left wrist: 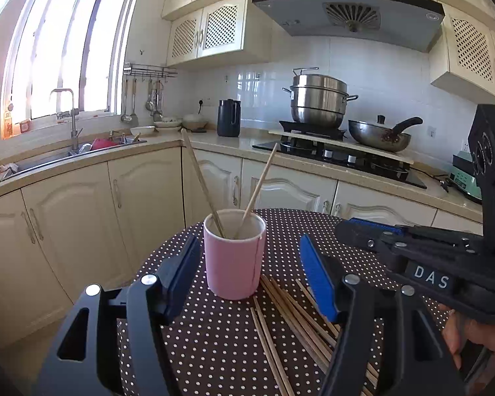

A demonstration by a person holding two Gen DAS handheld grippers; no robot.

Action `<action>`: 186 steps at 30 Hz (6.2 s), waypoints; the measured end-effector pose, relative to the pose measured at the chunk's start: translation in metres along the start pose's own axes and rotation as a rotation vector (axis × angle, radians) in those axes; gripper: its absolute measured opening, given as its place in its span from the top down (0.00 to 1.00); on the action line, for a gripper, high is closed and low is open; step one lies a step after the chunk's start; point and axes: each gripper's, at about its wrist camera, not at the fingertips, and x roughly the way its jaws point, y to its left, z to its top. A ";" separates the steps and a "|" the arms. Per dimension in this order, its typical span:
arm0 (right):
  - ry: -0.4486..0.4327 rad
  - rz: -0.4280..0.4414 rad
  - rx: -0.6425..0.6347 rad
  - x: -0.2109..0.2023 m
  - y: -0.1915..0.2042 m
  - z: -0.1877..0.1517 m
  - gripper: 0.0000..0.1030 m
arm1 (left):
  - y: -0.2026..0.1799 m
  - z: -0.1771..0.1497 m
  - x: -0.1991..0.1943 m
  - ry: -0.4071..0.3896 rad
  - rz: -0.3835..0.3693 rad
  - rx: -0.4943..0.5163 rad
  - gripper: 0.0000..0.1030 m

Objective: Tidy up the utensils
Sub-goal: 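Lower both chopsticks into the pink cup and open both grippers, then move both open grippers back down to the chopsticks on the table, then close the left gripper on a chopstick while the right gripper grasps another, then lift the left gripper's chopstick upright over the pink cup while the right gripper does likewise, then lower both chopsticks into the pink cup and open both grippers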

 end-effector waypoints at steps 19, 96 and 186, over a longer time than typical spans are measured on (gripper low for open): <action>0.197 -0.091 0.014 -0.013 -0.053 -0.049 0.53 | -0.007 -0.044 0.037 0.381 -0.065 -0.037 0.36; 0.563 -0.091 0.031 0.075 -0.062 -0.063 0.94 | -0.004 -0.072 0.071 0.592 -0.108 -0.087 0.95; -0.188 0.117 -0.035 0.095 0.000 0.019 0.93 | 0.040 0.031 0.084 -0.171 -0.056 -0.110 0.95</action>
